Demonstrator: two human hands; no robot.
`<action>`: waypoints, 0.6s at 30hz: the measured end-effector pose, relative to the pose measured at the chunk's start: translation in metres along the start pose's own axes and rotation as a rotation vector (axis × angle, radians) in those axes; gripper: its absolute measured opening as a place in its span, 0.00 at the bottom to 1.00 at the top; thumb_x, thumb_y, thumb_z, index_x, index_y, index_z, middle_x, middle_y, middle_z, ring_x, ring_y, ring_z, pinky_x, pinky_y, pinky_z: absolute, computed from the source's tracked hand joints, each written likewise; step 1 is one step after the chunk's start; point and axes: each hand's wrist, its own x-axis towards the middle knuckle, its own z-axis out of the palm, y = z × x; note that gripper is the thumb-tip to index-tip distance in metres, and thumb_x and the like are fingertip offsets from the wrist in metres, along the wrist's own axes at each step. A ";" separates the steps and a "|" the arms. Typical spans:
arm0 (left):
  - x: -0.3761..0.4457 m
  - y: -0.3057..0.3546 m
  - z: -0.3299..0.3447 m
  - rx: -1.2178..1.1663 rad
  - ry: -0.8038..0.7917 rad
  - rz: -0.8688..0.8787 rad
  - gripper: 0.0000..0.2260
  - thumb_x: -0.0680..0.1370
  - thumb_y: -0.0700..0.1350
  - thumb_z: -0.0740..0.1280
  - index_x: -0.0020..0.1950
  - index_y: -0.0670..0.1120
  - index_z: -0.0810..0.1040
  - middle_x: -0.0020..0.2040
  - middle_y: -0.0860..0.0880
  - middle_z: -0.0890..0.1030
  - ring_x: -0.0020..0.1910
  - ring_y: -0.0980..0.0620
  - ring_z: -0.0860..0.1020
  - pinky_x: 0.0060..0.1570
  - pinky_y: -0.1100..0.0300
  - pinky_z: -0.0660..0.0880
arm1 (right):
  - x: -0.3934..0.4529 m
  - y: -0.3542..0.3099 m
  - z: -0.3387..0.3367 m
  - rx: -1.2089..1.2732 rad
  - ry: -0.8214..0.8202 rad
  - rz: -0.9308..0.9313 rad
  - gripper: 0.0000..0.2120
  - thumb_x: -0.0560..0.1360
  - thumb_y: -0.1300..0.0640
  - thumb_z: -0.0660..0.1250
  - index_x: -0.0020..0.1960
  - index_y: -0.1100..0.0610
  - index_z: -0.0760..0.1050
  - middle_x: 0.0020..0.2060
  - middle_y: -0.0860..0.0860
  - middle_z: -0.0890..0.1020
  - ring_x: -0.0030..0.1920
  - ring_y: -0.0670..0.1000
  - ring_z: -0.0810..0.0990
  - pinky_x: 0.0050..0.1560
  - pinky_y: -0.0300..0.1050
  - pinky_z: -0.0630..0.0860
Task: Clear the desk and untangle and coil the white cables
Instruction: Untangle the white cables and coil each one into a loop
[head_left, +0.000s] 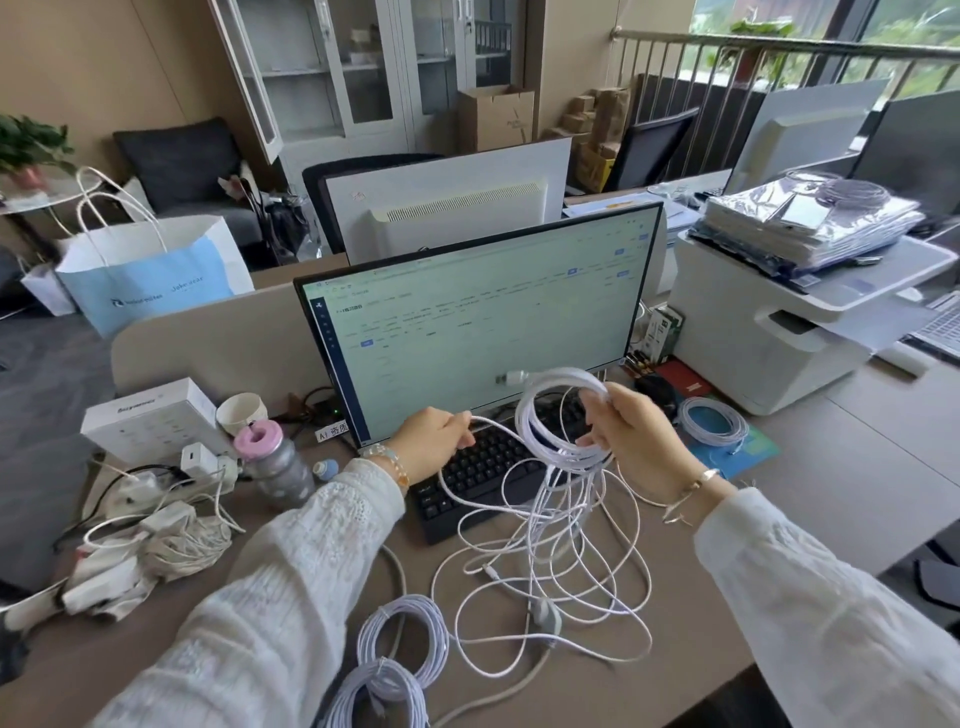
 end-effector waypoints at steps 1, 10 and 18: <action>0.001 -0.002 0.001 -0.009 -0.033 -0.027 0.19 0.83 0.49 0.57 0.46 0.42 0.84 0.43 0.47 0.83 0.44 0.48 0.80 0.55 0.59 0.75 | 0.001 -0.001 -0.002 0.112 0.042 0.031 0.15 0.82 0.55 0.57 0.37 0.57 0.67 0.28 0.48 0.70 0.27 0.43 0.75 0.45 0.59 0.80; -0.026 0.043 0.024 -0.197 -0.164 0.169 0.16 0.76 0.57 0.69 0.57 0.49 0.81 0.54 0.56 0.82 0.55 0.59 0.79 0.61 0.61 0.72 | 0.009 -0.026 -0.002 0.503 0.201 0.089 0.17 0.82 0.58 0.56 0.35 0.57 0.62 0.26 0.47 0.62 0.23 0.42 0.62 0.40 0.45 0.81; -0.024 0.050 0.047 0.156 -0.250 0.287 0.15 0.72 0.51 0.75 0.57 0.50 0.82 0.50 0.52 0.84 0.50 0.57 0.80 0.54 0.65 0.72 | 0.014 -0.027 -0.006 0.634 0.225 0.111 0.16 0.83 0.58 0.56 0.36 0.57 0.62 0.26 0.47 0.62 0.25 0.45 0.62 0.42 0.49 0.82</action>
